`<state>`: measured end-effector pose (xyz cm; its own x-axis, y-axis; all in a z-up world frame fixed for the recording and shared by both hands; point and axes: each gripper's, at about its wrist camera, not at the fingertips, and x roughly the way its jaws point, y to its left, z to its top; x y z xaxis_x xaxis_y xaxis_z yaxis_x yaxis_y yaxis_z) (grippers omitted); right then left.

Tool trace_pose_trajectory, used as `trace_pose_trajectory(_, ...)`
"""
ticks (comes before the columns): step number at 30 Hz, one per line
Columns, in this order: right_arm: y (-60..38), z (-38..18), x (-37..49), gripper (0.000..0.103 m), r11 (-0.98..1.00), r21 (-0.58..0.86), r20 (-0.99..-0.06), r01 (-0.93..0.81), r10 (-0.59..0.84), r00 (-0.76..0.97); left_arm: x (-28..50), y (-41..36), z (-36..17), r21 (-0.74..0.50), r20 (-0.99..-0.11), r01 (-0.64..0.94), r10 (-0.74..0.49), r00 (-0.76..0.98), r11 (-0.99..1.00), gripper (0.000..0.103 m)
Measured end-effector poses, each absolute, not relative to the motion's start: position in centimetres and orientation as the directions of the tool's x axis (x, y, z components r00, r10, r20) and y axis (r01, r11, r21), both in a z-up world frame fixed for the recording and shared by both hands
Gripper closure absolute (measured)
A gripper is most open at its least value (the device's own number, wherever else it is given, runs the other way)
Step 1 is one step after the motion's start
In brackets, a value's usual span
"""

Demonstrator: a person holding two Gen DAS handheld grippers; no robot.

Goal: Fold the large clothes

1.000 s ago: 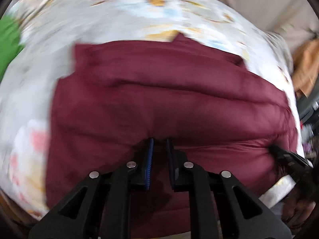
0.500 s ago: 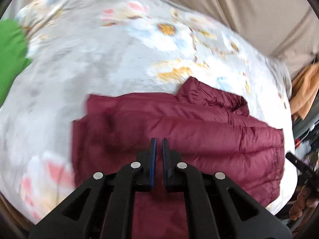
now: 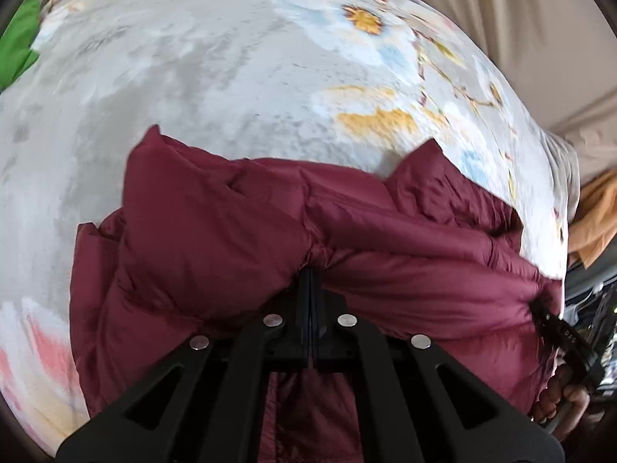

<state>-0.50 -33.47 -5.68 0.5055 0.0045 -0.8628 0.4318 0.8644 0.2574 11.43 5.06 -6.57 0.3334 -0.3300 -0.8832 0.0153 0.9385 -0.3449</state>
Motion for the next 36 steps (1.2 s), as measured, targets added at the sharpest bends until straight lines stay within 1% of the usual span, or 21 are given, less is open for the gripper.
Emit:
trace_pose_trajectory(2,-33.9,-4.8,-1.1,0.103,0.856,0.22,-0.869,0.468,-0.046,0.493,11.2,4.8,-5.1,-0.312,-0.893,0.0,-0.294,0.341,0.95,0.102)
trace_pose_trajectory(3,-33.4,-3.7,-1.5,0.103,0.858,0.213,-0.863,0.467,-0.06,0.502,10.8,4.5,-3.8,-0.295,-0.887,0.022,-0.282,0.365,0.955,0.102)
trace_pose_trajectory(5,-32.1,-2.1,-1.6,0.102,0.871,0.235,-0.841,0.432,-0.04,0.539,10.2,3.8,-2.1,-0.305,-0.872,0.058,-0.304,0.384,0.95,0.102)
trace_pose_trajectory(7,-29.9,-1.2,-1.8,0.102,0.892,0.259,-0.829,0.369,0.009,0.56,9.5,2.3,-1.4,-0.306,-0.876,0.097,-0.32,0.362,0.947,0.102)
trace_pose_trajectory(8,-27.8,-1.3,-1.6,0.102,0.911,0.271,-0.829,0.311,0.057,0.557,9.4,1.3,-1.7,-0.297,-0.882,0.12,-0.32,0.345,0.948,0.102)
trace_pose_trajectory(10,-24.6,-1.9,-2.0,0.103,0.941,0.245,-0.845,0.234,0.089,0.528,8.5,-0.9,-3.2,-0.251,-0.909,0.161,-0.29,0.299,0.954,0.101)
trace_pose_trajectory(12,-21.8,-4.0,-1.8,0.102,0.965,0.198,-0.885,0.171,0.1,0.455,7.9,-2.0,-5.0,-0.204,-0.929,0.171,-0.246,0.277,0.964,0.101)
trace_pose_trajectory(14,-20.9,-5.8,-1.6,0.103,0.975,0.154,-0.906,0.162,0.075,0.416,7.9,-2.3,-5.9,-0.199,-0.928,0.173,-0.242,0.283,0.965,0.101)
trace_pose_trajectory(16,-20.5,-4.7,-1.9,0.102,0.974,0.149,-0.909,0.171,0.066,0.412,8.1,-1.8,-5.6,-0.216,-0.931,0.147,-0.249,0.266,0.965,0.101)
trace_pose_trajectory(18,-19.4,-2.3,-3.0,0.1,0.974,0.184,-0.888,0.13,0.107,0.448,7.6,-1.4,-4.0,-0.208,-0.933,0.131,-0.237,0.27,0.969,0.101)
trace_pose_trajectory(19,-18.8,-1.4,-3.6,0.099,0.975,0.195,-0.878,0.103,0.127,0.461,6.6,-1.1,-2.4,-0.228,-0.918,0.152,-0.264,0.297,0.962,0.099)
trace_pose_trajectory(21,-16.9,-1.1,-4.6,0.099,0.974,0.222,-0.875,0.038,0.182,0.448,5.1,-1.0,-1.2,-0.239,-0.906,0.183,-0.286,0.311,0.954,0.088)
trace_pose_trajectory(22,-15.9,-2.0,-4.9,0.099,0.974,0.227,-0.886,0.012,0.201,0.417,4.3,-1.2,-1.3,-0.229,-0.91,0.198,-0.282,0.304,0.953,0.079)
trace_pose_trajectory(23,-14.7,-3.8,-5.0,0.099,0.978,0.21,-0.907,-0.011,0.2,0.37,3.6,-1.6,-2.1,-0.22,-0.921,0.213,-0.275,0.277,0.952,0.078)
trace_pose_trajectory(25,-13.7,-6.5,-4.7,0.1,0.986,0.166,-0.93,-0.026,0.165,0.33,3.1,-2.0,-4.4,-0.203,-0.937,0.217,-0.254,0.238,0.955,0.078)
trace_pose_trajectory(27,-13.7,-7.0,-4.5,0.101,0.986,0.165,-0.934,-0.014,0.161,0.319,2.8,-2.1,-5.6,-0.182,-0.936,0.239,-0.243,0.256,0.954,0.078)
trace_pose_trajectory(29,-14.1,-5.8,-4.4,0.1,0.981,0.196,-0.929,0.012,0.182,0.321,3.0,-2.0,-5.2,-0.188,-0.938,0.23,-0.244,0.246,0.955,0.078)
trace_pose_trajectory(30,-14.3,-4.3,-4.7,0.098,0.975,0.222,-0.911,0.012,0.203,0.359,3.0,-1.9,-4.7,-0.192,-0.939,0.218,-0.244,0.241,0.957,0.078)
trace_pose_trajectory(32,-14.6,-2.2,-4.9,0.098,0.976,0.22,-0.884,0.001,0.199,0.423,3.1,-1.2,-2.6,-0.2,-0.919,0.208,-0.257,0.299,0.957,0.078)
trace_pose_trajectory(33,-14.9,-1.1,-4.7,0.098,0.978,0.211,-0.872,0.008,0.184,0.453,3.5,-0.9,-1.6,-0.18,-0.907,0.21,-0.245,0.344,0.961,0.078)
trace_pose_trajectory(36,-16.9,-0.8,-2.6,0.098,0.973,0.222,-0.86,0.055,0.169,0.481,6.3,0.6,-1.4,-0.163,-0.899,0.161,-0.214,0.383,0.973,0.078)
